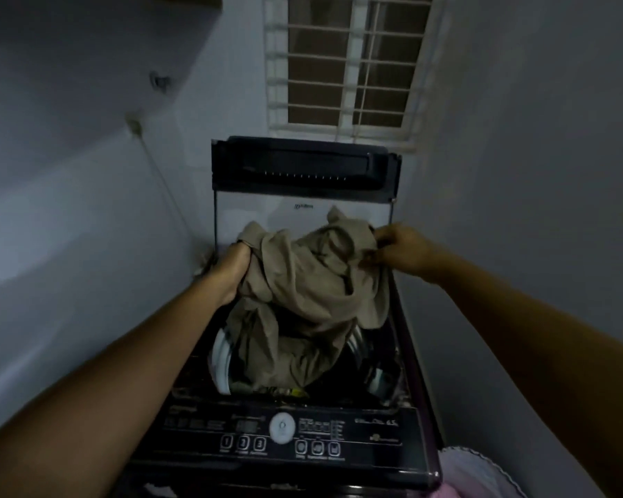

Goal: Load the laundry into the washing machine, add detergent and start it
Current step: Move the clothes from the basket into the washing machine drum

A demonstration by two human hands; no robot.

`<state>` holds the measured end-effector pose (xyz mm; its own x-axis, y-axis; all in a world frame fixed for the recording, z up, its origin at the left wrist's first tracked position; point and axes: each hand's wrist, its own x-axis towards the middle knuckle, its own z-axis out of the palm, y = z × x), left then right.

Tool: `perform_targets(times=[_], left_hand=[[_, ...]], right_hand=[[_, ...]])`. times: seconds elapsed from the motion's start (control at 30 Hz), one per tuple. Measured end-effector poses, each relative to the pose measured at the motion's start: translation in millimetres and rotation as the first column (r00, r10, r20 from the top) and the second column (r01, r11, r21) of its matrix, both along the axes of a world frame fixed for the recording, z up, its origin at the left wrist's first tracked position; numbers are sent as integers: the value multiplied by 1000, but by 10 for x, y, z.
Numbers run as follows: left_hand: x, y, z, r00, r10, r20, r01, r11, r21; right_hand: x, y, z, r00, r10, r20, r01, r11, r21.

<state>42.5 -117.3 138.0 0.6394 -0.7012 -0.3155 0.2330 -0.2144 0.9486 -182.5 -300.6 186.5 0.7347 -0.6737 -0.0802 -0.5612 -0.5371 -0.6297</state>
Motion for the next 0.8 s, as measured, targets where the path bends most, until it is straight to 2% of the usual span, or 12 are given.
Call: perform_targets(times=[0.1, 0.23, 0.3, 0.37, 0.47, 0.53, 0.6, 0.67, 0.8], left_hand=[[225, -116, -388, 996, -82, 31, 80, 994, 68], [470, -254, -841, 966, -243, 84, 212, 937, 276], [548, -306, -1050, 923, -340, 179, 270, 905, 328], [620, -358, -1301, 842, -482, 243, 367, 841, 397], [703, -401, -1618, 673, -712, 199, 529, 652, 543], [710, -444, -1808, 493, -849, 192, 589, 488, 644], [692, -461, -2018, 320, -923, 212, 561, 365, 743], [671, -466, -2212, 246, -955, 164, 543, 276, 793], [633, -549, -2619, 172, -985, -28, 529, 69, 846]], right_hand=[[123, -22, -526, 992, 2, -129, 9, 996, 84], [276, 8, -1068, 963, 49, -264, -14, 991, 135], [365, 3, -1309, 952, 32, -303, 19, 986, 164], [452, 23, -1530, 951, -6, -308, 66, 981, 184], [580, 61, -1805, 950, 18, -313, 63, 967, 246], [679, 90, -1953, 940, 49, -337, 30, 974, 226], [772, 97, -2157, 923, 98, -373, -43, 987, 155], [885, 130, -2341, 886, 164, -435, -143, 986, 80], [1063, 192, -2800, 800, 229, -555, -262, 965, 22]])
